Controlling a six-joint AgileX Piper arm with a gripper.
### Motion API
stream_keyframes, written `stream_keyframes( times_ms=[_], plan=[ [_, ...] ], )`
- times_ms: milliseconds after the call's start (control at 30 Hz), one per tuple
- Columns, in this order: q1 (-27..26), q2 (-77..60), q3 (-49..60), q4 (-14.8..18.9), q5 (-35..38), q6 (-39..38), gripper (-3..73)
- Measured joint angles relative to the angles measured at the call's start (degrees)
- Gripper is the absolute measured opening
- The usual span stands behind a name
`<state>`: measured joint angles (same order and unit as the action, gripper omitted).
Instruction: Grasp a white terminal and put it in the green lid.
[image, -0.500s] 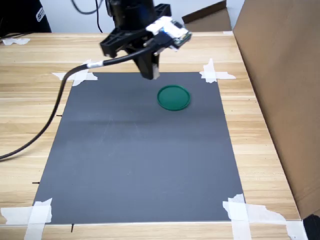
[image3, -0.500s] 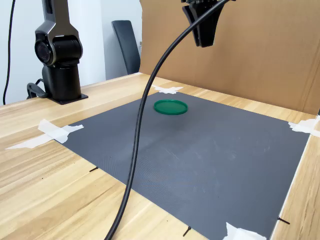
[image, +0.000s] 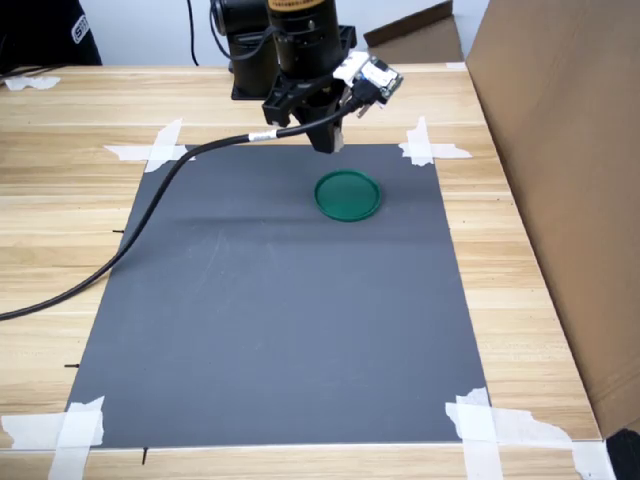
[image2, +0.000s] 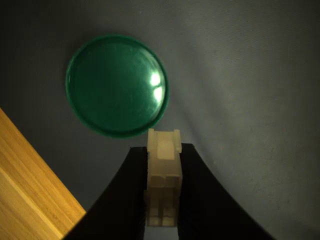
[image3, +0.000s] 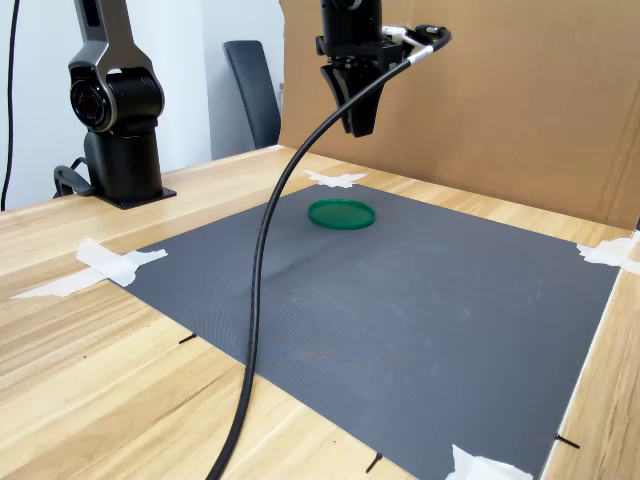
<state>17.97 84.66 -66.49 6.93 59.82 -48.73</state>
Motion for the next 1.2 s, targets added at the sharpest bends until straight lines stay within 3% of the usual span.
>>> stream_keyframes(
  times_ms=[33, 100, 133, 300, 500, 600, 1067, 1200],
  plan=[
    [0.08, 0.0, 0.35, 0.0, 0.0, 0.01, 9.2],
    [5.7, 0.0, 1.51, -4.55, -0.08, 1.75, 9.2],
    [7.09, 0.0, 1.56, -5.26, -0.02, 2.67, 9.2],
    [11.13, -0.3, 2.98, -6.29, -1.07, 6.2, 9.2],
    [11.33, -0.37, 8.68, -7.65, -6.5, 6.64, 9.2],
    [11.33, -0.37, 14.15, -7.57, -13.2, 6.02, 9.2],
    [11.33, 4.85, 16.17, -6.93, -18.61, 3.4, 9.2],
    [11.33, 4.85, 16.17, -6.93, -18.56, 1.77, 19.0]
  ],
)
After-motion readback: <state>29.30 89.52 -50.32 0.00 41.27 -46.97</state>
